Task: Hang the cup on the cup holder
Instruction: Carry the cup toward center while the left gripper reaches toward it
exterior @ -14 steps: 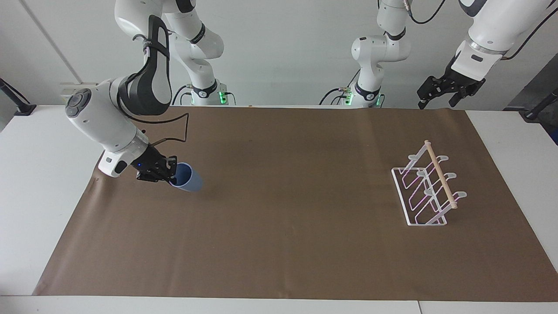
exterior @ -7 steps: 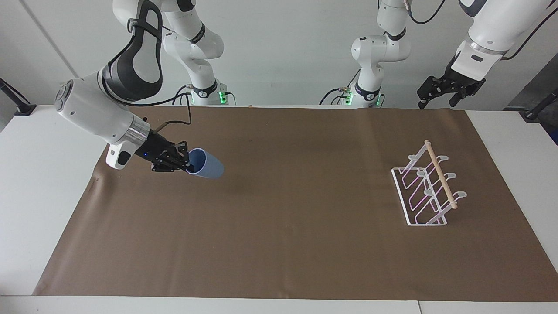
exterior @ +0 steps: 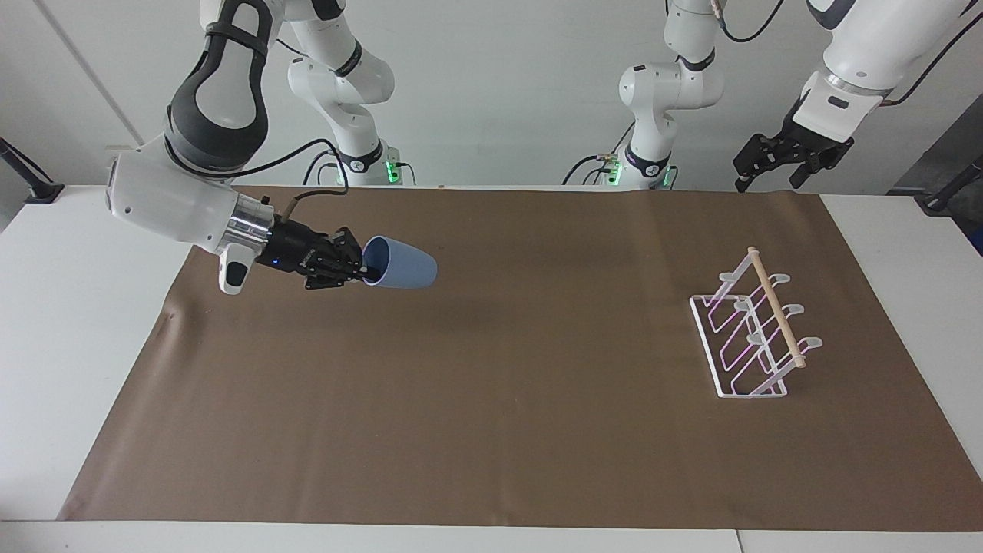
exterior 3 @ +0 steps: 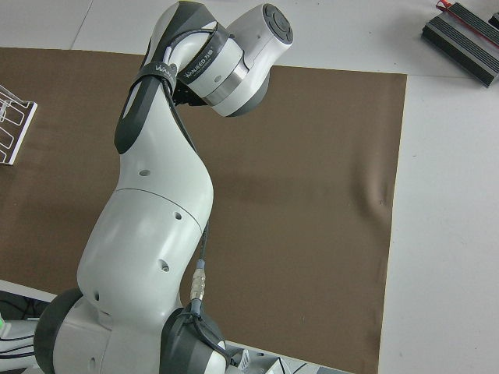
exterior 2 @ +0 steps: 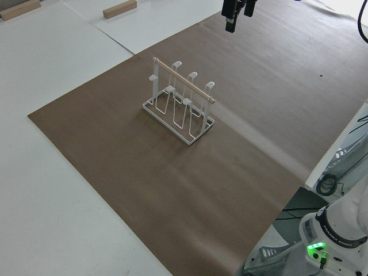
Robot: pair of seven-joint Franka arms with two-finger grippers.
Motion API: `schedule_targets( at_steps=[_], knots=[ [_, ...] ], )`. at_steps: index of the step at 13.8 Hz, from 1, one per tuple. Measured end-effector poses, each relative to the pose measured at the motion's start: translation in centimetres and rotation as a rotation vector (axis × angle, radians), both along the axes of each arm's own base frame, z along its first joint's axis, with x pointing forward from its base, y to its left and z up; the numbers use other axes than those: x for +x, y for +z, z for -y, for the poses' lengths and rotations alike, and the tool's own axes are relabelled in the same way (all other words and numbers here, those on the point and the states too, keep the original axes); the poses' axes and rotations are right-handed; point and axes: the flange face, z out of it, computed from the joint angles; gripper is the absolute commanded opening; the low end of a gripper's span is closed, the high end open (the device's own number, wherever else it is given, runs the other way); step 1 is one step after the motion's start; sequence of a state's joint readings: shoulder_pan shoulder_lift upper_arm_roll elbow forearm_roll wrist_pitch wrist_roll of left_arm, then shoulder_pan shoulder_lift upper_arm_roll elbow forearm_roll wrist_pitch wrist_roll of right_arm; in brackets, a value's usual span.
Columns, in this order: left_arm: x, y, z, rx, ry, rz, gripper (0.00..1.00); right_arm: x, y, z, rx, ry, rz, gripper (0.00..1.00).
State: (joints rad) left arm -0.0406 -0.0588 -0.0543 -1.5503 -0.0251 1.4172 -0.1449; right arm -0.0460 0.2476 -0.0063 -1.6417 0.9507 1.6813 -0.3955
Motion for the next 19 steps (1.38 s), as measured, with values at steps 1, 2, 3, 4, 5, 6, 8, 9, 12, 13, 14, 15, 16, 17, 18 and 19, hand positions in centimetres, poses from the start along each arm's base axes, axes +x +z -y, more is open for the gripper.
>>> schedule_targets(
  at_steps=[1, 2, 3, 4, 5, 6, 8, 9, 12, 13, 14, 15, 16, 17, 18, 19],
  knots=[
    [0.0, 0.0, 0.3, 0.0, -0.005, 0.0, 1.0, 0.0, 0.3, -0.5, 0.053, -0.029, -0.026, 0.0],
    [-0.1, 0.0, 0.7, -0.003, 0.001, -0.001, 1.0, 0.0, 0.5, -0.9, 0.097, -0.054, -0.05, 0.0],
    [-0.1, 0.0, 1.1, -0.018, 0.022, -0.004, 1.0, 0.0, 0.7, -1.2, 0.136, -0.075, -0.07, 0.0],
    [-0.2, 0.0, 1.6, -0.052, 0.053, -0.009, 1.0, 0.0, 1.0, -1.5, 0.169, -0.093, -0.089, 0.0],
    [-0.3, 0.1, 2.2, -0.093, 0.091, -0.018, 1.0, -0.1, 1.2, -1.8, 0.202, -0.109, -0.109, 0.0],
    [-0.3, 0.2, 2.7, -0.131, 0.134, -0.029, 1.0, -0.3, 1.2, -2.2, 0.232, -0.119, -0.124, 0.0],
    [-0.4, 0.5, 3.9, -0.211, 0.25, -0.051, 1.0, -0.8, 1.1, -3.2, 0.288, -0.13, -0.152, 0.0],
    [-0.3, 0.8, 4.7, -0.25, 0.32, -0.057, 1.0, -1.1, 1.1, -3.6, 0.311, -0.138, -0.169, 0.0],
    [-0.1, 2.0, 8.5, -0.369, 0.55, -0.078, 1.0, -2.0, 0.9, -5.4, 0.379, -0.157, -0.241, 0.0],
    [-0.1, 2.4, 9.8, -0.41, 0.629, -0.091, 1.0, -2.4, 0.7, -6.5, 0.404, -0.159, -0.26, 0.0],
    [0.0, 2.8, 10.7, -0.443, 0.699, -0.103, 1.0, -2.7, 0.5, -7.6, 0.421, -0.168, -0.269, 0.0],
    [0.1, 3.2, 11.6, -0.474, 0.777, -0.114, 1.0, -3.0, 0.4, -8.7, 0.435, -0.179, -0.279, 0.0],
    [0.3, 3.5, 12.8, -0.502, 0.868, -0.123, 1.0, -3.1, 0.4, -9.8, 0.451, -0.194, -0.292, 0.0],
    [0.4, 3.6, 14.2, -0.521, 0.95, -0.132, 1.0, -3.2, 0.5, -10.8, 0.464, -0.204, -0.305, 0.0],
    [0.3, 3.6, 15.5, -0.534, 1.02, -0.148, 1.0, -3.3, 0.6, -11.6, 0.478, -0.21, -0.324, 0.0],
    [0.3, 3.6, 16.5, -0.544, 1.083, -0.168, 1.0, -3.5, 0.7, -12.3, 0.489, -0.212, -0.344, 0.0]
  ],
)
